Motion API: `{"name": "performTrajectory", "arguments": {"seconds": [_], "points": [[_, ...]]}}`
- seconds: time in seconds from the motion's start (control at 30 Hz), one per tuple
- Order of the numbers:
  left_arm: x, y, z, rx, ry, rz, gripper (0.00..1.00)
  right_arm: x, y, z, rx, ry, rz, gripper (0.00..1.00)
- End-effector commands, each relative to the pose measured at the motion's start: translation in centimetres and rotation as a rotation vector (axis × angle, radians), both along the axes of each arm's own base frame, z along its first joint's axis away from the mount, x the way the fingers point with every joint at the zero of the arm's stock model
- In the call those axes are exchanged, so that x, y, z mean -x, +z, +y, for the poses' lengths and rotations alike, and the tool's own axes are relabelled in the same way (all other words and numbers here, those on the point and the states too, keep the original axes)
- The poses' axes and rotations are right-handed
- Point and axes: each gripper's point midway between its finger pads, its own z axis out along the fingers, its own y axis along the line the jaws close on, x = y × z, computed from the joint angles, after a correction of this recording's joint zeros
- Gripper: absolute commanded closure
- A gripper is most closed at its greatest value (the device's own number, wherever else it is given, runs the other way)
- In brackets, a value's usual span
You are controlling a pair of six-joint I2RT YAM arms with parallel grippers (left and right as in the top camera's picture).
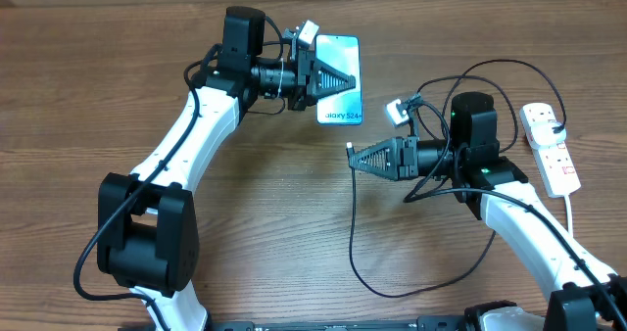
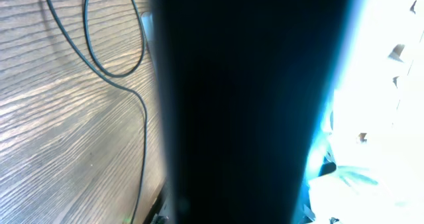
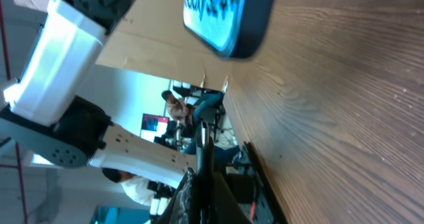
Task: Plug charger to phone and switch on socket
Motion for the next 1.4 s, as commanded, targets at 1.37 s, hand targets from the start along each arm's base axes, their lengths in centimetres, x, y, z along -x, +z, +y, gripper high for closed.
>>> {"name": "performTrajectory", "arguments": {"seconds": [1.37], "points": [[1.4, 5.1, -0.7, 0.135, -0.115, -0.123, 0.96, -2.1, 4.0, 1.5, -0.05, -0.082, -0.033, 0.96]]}}
